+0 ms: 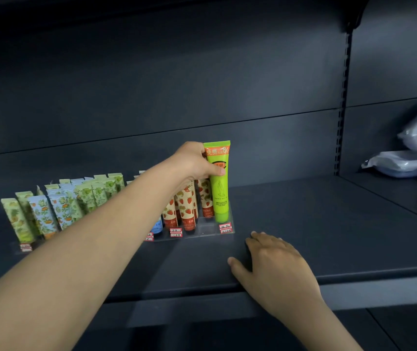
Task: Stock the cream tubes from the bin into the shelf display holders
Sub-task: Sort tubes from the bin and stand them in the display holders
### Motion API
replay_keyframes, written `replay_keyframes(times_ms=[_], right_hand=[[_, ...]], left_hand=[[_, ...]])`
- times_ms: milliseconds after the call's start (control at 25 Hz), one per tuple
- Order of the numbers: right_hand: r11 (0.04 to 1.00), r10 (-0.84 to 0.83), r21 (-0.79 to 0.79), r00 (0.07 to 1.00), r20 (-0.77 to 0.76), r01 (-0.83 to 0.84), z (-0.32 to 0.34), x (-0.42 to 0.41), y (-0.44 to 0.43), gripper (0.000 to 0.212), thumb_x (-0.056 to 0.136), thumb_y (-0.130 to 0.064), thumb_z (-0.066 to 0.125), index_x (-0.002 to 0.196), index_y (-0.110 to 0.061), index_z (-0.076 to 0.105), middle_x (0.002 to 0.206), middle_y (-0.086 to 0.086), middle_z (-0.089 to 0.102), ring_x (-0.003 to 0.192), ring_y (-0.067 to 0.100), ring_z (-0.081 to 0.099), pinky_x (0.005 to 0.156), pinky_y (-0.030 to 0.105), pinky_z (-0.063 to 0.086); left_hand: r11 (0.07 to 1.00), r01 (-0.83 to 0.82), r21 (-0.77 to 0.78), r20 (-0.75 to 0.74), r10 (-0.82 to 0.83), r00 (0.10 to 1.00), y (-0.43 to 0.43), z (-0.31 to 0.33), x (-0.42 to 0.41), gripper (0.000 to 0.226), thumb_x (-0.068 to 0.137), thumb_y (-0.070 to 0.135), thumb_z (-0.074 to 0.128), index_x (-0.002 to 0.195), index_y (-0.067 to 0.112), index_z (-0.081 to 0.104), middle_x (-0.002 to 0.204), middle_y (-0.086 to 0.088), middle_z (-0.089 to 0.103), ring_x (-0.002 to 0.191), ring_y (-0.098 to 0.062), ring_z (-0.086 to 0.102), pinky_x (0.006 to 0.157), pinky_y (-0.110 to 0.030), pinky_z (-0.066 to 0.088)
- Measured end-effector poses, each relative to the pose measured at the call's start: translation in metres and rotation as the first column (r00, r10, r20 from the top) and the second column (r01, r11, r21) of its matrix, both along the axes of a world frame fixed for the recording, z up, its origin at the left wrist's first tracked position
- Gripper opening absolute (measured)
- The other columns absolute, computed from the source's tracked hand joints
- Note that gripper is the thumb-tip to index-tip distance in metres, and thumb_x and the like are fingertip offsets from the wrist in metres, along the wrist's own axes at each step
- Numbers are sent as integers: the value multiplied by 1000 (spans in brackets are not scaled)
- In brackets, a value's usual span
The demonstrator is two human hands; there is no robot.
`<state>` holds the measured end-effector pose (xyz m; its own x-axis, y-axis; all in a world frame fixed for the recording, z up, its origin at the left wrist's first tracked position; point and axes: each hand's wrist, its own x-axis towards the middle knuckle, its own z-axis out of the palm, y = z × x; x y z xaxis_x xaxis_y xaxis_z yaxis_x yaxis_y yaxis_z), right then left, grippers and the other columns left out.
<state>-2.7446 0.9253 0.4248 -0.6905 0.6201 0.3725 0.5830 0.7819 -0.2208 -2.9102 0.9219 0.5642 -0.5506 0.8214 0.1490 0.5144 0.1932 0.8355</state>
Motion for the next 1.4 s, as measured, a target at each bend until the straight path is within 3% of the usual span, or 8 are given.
replay_keyframes(times_ms=[280, 480, 680, 800, 960, 1040, 1160, 1400], right_hand=[[1000, 1, 4, 1000, -3, -1, 0, 0, -1, 60, 91, -60, 30, 135, -21, 44, 152, -3, 32, 140, 13, 29, 116, 29, 18], [1000, -3, -1, 1000, -1, 3, 0, -1, -1, 61, 91, -59, 31, 137, -21, 42, 152, -3, 31, 141, 13, 27, 116, 28, 17], [1000, -12, -7, 1000, -1, 12, 1, -1, -2, 60, 91, -60, 32, 136, -21, 43, 152, -3, 31, 140, 13, 29, 115, 28, 19], [1000, -14, -20, 1000, 12, 15, 3, -1, -2, 61, 91, -59, 32, 137, -21, 42, 152, -3, 31, 140, 14, 28, 115, 29, 20], [997, -46, -60, 996, 79, 51, 8, -4, 0, 55, 91, -57, 35, 124, -17, 52, 137, 0, 47, 127, 20, 42, 103, 33, 33], [993, -83, -67, 989, 124, 92, 13, -7, -1, 48, 90, -54, 38, 111, -14, 56, 122, 4, 55, 115, 25, 49, 92, 34, 38], [982, -142, -100, 977, 158, 159, 24, -12, -7, 40, 90, -44, 44, 104, -9, 57, 117, 11, 56, 111, 30, 50, 85, 35, 41], [984, -173, 37, 981, -86, 177, 54, -12, -59, 29, 91, -28, 46, 98, -5, 61, 105, 14, 60, 97, 32, 54, 70, 32, 41]], left_hand=[[999, 35, 24, 43, -36, 998, -3, -2, 1, 28, 74, -8, 70, 76, 15, 55, 82, -1, 60, 94, -20, 60, 77, -26, 52], [999, -31, 36, -41, 33, 999, -6, 2, -4, 33, 74, -4, 72, 103, 8, 60, 103, -11, 63, 94, -21, 62, 83, -30, 53], [995, -49, 82, -113, 58, 992, -9, 5, -7, 28, 73, 3, 75, 94, 16, 62, 108, -11, 65, 99, -24, 65, 92, -36, 52], [992, -45, 116, -198, 67, 978, -17, 8, -8, 27, 76, 9, 74, 98, 15, 62, 108, -7, 65, 100, -20, 63, 91, -34, 52], [963, -99, 251, -350, 186, 918, -48, 5, -7, 18, 85, 18, 62, 102, 20, 59, 104, 3, 64, 98, -11, 60, 80, -22, 46], [959, -106, 264, -383, 205, 901, -69, -1, -7, 16, 87, 18, 58, 103, 19, 59, 104, 3, 63, 97, -11, 59, 80, -21, 44], [964, -101, 247, -473, 211, 855, -104, -14, -5, 18, 88, 14, 55, 106, 14, 59, 107, 1, 62, 97, -11, 57, 82, -19, 40], [993, -10, 117, -720, 92, 688, -180, -34, -3, 26, 95, 31, 46, 110, 11, 56, 115, -6, 57, 107, -20, 53, 91, -34, 43]])
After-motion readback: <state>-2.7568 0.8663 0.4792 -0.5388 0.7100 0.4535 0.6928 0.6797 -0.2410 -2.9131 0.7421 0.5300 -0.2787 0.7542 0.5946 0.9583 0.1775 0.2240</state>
